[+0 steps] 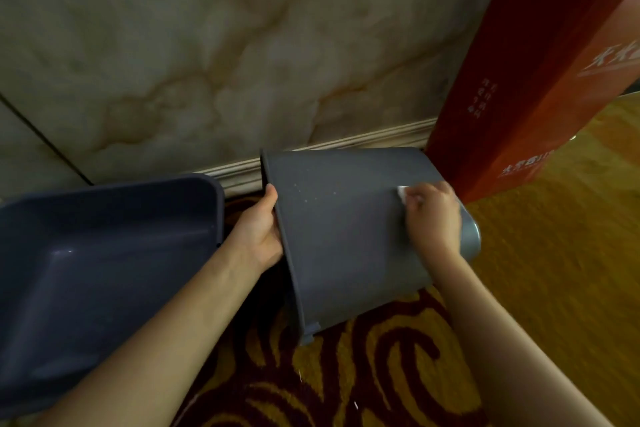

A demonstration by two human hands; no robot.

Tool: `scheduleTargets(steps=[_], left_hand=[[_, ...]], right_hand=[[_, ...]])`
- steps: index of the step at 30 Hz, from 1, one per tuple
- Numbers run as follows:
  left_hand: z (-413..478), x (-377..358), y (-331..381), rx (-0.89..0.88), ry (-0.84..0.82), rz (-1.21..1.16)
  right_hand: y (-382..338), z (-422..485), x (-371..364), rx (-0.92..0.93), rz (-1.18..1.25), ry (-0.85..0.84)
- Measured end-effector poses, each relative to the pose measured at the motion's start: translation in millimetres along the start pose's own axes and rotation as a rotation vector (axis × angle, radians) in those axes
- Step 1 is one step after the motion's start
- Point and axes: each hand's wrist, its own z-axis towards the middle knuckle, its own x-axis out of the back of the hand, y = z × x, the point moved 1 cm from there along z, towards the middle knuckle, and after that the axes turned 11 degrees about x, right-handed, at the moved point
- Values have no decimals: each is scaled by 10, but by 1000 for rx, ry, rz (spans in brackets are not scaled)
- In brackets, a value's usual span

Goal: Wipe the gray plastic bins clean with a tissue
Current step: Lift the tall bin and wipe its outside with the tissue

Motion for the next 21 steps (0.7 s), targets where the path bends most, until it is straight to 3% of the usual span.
scheduleTargets(steps=[6, 13, 16, 21], left_hand=[[-89, -84, -3, -25, -20, -17], [-272, -100, 112, -96, -151, 11], [-360, -112, 117, -80, -248, -53], [-443, -88, 106, -66, -262, -14]], right_hand=[[154, 25, 158, -153, 38, 95], [-1111, -398, -49, 295, 336, 74], [-1405, -568, -183, 270, 454, 41], [-1364, -573, -225, 324, 376, 66]])
